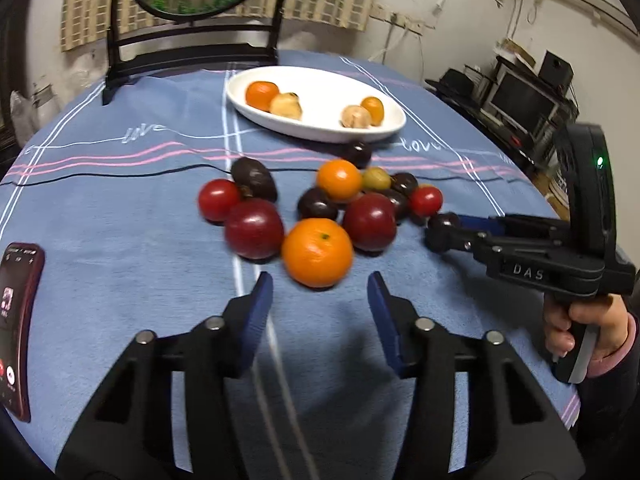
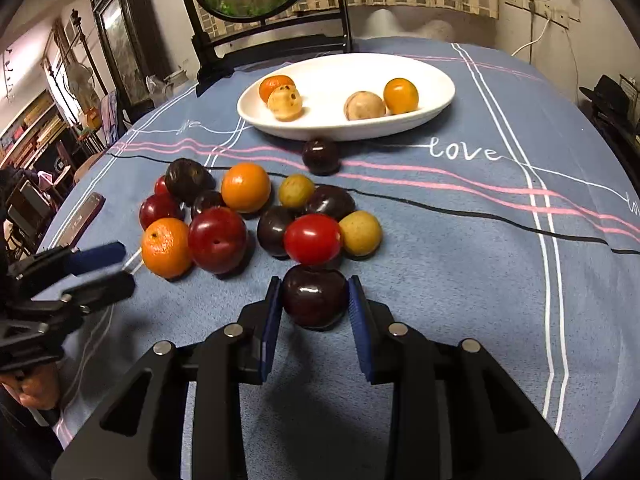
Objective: Organize fruits
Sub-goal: 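Grasp a tangerine with the left tool while the right tool grasps a dark plum, then carry the tangerine and dark plum to the plate and release them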
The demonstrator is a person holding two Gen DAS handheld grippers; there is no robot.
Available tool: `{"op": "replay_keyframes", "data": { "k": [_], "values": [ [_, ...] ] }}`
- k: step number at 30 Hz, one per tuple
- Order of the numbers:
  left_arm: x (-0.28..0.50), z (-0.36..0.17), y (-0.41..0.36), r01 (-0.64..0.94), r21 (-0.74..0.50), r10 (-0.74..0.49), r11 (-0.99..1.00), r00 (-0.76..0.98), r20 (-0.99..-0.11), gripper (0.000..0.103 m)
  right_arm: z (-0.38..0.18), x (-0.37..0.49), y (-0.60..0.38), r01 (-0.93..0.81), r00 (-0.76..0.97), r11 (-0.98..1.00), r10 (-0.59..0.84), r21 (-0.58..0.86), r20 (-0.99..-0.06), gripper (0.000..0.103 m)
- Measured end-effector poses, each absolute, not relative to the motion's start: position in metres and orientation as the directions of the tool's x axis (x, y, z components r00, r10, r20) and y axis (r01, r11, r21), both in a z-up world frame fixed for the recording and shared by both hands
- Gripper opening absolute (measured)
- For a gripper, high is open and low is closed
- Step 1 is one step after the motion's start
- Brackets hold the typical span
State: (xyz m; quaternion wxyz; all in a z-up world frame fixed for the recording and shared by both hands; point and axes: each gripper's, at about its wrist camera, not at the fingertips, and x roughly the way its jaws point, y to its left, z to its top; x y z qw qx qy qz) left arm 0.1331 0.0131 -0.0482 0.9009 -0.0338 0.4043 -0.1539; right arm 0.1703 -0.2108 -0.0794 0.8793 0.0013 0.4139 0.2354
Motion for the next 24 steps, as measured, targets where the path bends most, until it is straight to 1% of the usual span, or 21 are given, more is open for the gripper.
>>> {"op": "replay_keyframes", "data": {
  "k": [13, 16, 17, 24],
  "values": [
    [0.162, -0.053, -0.010, 0.280, -0.047, -0.215, 0.959, 0.608, -0.764, 0.049, -0.077, 0.169, -0.215, -0.412, 0.533, 0.878, 0.450, 0.244, -0.716, 0.033],
    [0.167, -0.057, -0.018, 0.300, 0.026, -0.173, 0.953, 0.614, -0.770, 0.049, -0.076, 0.170, -0.216, -0.410, 0.533, 0.877, 0.453, 0.250, -0.715, 0.033],
    [0.169, -0.059, -0.019, 0.302, 0.035, -0.164, 0.953, 0.606, -0.779, 0.047, -0.076, 0.170, -0.216, -0.410, 0.533, 0.877, 0.453, 0.251, -0.714, 0.033],
    [0.164, -0.055, -0.013, 0.288, 0.018, -0.167, 0.958, 0.606, -0.778, 0.044, -0.074, 0.169, -0.217, -0.411, 0.537, 0.874, 0.461, 0.259, -0.706, 0.033]
  ]
}}
